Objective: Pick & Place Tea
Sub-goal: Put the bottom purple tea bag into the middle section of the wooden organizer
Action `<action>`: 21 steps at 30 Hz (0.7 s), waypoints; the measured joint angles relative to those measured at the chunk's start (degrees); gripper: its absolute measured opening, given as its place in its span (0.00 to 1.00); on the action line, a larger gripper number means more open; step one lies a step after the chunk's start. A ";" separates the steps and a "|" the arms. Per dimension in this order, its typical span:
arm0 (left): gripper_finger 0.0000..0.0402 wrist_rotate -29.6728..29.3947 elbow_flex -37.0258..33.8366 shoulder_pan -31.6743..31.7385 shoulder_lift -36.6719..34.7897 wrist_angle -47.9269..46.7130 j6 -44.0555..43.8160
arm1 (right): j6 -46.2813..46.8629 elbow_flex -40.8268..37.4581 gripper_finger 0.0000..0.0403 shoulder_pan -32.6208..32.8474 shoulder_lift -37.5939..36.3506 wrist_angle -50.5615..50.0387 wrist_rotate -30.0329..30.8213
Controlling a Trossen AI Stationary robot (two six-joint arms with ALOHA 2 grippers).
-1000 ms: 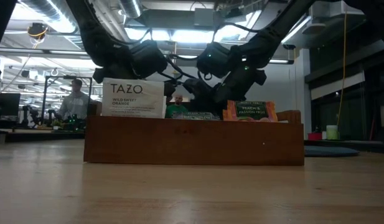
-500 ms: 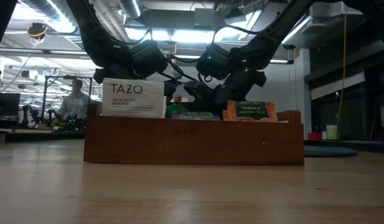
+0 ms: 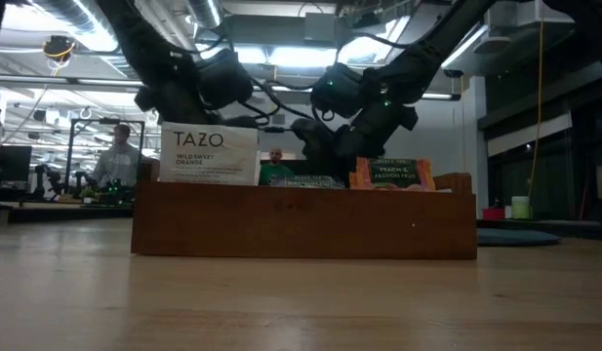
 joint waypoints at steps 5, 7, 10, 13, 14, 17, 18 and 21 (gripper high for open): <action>0.02 0.80 0.11 0.00 -5.59 -5.49 1.39 | -2.00 1.82 0.01 -0.83 -1.37 0.25 -4.37; 0.02 0.88 0.12 0.00 -7.85 -7.26 1.41 | -3.27 2.55 0.01 -1.02 -2.09 -0.75 -6.70; 0.02 1.09 0.16 0.00 -11.62 -10.40 1.41 | -4.63 4.32 0.01 -1.16 -3.18 -2.00 -10.30; 0.02 1.03 0.17 -0.02 -15.17 -13.69 1.39 | -5.92 6.47 0.01 -1.16 -4.37 -4.63 -12.75; 0.02 1.04 0.17 0.00 -16.24 -13.95 1.39 | -6.58 7.60 0.01 -1.16 -4.52 -5.46 -13.55; 0.02 0.32 0.17 -0.01 -19.64 -17.53 1.39 | -9.33 10.57 0.01 -1.16 -5.48 -10.23 -15.15; 0.02 0.04 0.17 -0.02 -20.70 -18.54 1.37 | -10.47 11.84 0.01 -1.16 -5.80 -11.62 -15.17; 0.02 -1.29 0.17 -0.05 -23.54 -21.12 1.07 | -14.32 15.59 0.01 -1.16 -6.52 -18.03 -15.78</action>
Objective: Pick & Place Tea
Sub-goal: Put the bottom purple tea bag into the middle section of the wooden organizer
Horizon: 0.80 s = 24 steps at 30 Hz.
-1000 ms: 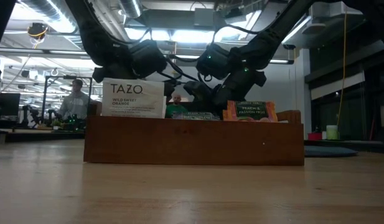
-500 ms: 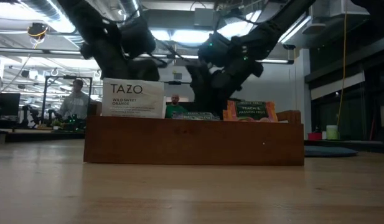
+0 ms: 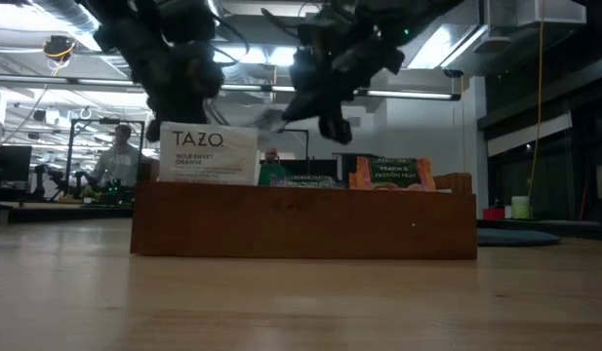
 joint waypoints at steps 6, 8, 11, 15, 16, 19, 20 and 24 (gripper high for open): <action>0.02 -1.14 0.09 -0.08 -3.13 -1.84 -0.32 | -8.56 8.17 0.01 0.00 -0.49 -14.34 -0.83; 0.01 -1.56 0.09 -0.12 -3.71 -3.24 -0.71 | -11.84 10.66 0.01 0.35 -0.45 -19.21 -0.86; 0.01 -2.14 0.09 -0.27 -3.73 -3.53 -1.37 | -15.67 13.82 0.01 1.12 -0.45 -25.52 -0.88; 0.01 -3.39 0.09 -1.01 -3.67 -3.59 -1.82 | -19.59 15.78 0.01 3.00 -0.47 -31.37 -1.51; 0.01 -3.48 0.09 -1.31 -3.66 -3.65 -1.84 | -20.43 15.81 0.01 3.48 -0.47 -32.43 -2.55; 0.01 -3.88 0.09 -2.01 -3.66 -3.67 -1.82 | -22.15 15.58 0.01 5.27 -0.45 -33.64 -5.45; 0.01 -4.04 0.09 -2.25 -3.66 -3.66 -1.84 | -22.35 15.52 0.01 5.89 -0.45 -34.12 -5.69; 0.01 -4.24 0.09 -2.89 -3.66 -3.62 -1.85 | -23.48 15.46 0.01 8.38 -0.41 -34.96 -5.68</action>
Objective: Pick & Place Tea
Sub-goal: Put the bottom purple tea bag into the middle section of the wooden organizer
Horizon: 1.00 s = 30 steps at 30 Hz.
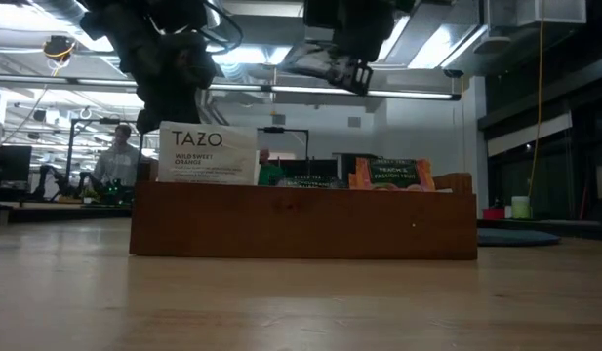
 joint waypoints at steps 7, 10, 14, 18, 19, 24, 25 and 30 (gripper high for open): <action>0.01 -0.18 0.00 -0.23 0.00 0.03 -1.16 | 0.35 0.00 0.01 2.67 0.00 -0.46 7.37; 0.01 -0.34 0.00 -0.23 0.00 0.03 -1.32 | 0.18 0.00 0.01 3.48 0.74 -0.39 10.46; 0.01 -0.31 0.00 -0.25 0.00 0.03 -1.37 | 0.07 -0.02 0.01 5.03 2.62 -0.61 10.60; 0.01 -0.31 0.00 -0.23 0.00 0.02 -2.20 | -0.12 -0.04 0.01 6.49 4.59 -0.90 10.20; 0.01 -0.29 0.00 -0.24 0.00 0.03 -2.36 | -0.19 -0.04 0.01 6.66 5.02 -0.86 9.78; 0.01 0.45 0.00 -0.23 0.00 0.01 -2.42 | -0.29 -0.06 0.01 6.89 6.90 0.35 9.57; 0.01 0.49 0.00 -0.25 0.00 0.03 -2.47 | -0.29 -0.09 0.01 6.89 7.29 0.82 9.55; 0.01 0.49 0.00 -0.23 0.00 0.01 -2.84 | -0.29 -0.08 0.01 6.87 9.33 2.83 9.51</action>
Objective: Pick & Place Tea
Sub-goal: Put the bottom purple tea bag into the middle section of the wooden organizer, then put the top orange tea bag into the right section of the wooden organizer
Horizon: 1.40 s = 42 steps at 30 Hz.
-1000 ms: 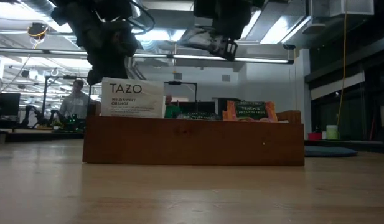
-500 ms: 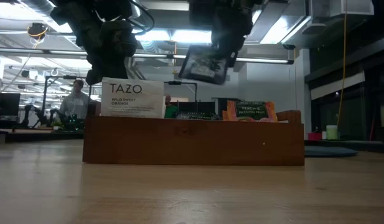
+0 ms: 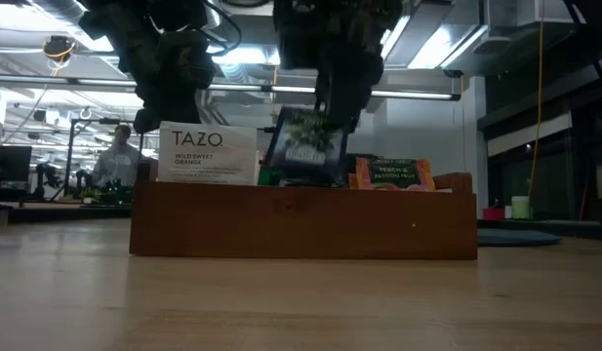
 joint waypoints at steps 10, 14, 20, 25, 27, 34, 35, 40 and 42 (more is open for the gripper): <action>0.01 -0.04 0.00 -0.01 0.00 0.01 -0.02 | -1.51 0.00 0.01 0.17 4.18 -0.50 -1.57; 0.01 -0.25 0.00 -0.02 0.00 0.01 -0.02 | -1.45 0.00 0.01 0.45 4.74 -0.19 -2.36; 0.01 -0.35 0.00 -0.02 0.00 0.00 -0.02 | -0.35 0.00 0.07 1.04 4.74 1.65 -2.69; 0.01 -0.35 0.00 -0.01 0.00 0.02 -0.02 | 1.11 0.00 0.14 1.09 4.74 1.96 -2.62; 0.01 -0.35 0.00 -0.02 0.00 0.00 -0.02 | 1.99 0.00 0.18 1.07 4.74 2.23 -2.60; 0.01 -0.33 0.00 -0.01 0.00 0.01 -0.02 | 1.95 0.00 0.32 0.73 4.63 2.33 -2.60; 0.01 -0.33 0.00 -0.02 0.00 0.02 -0.02 | 1.97 0.00 0.34 0.59 4.53 2.24 -2.56; 0.01 -0.33 0.00 -0.01 0.00 0.02 -0.02 | 1.88 0.16 0.38 -1.05 2.79 1.69 -2.56; 0.01 -0.33 0.00 -0.01 0.00 0.09 -0.02 | 1.70 0.17 0.39 -1.78 1.74 1.47 -2.56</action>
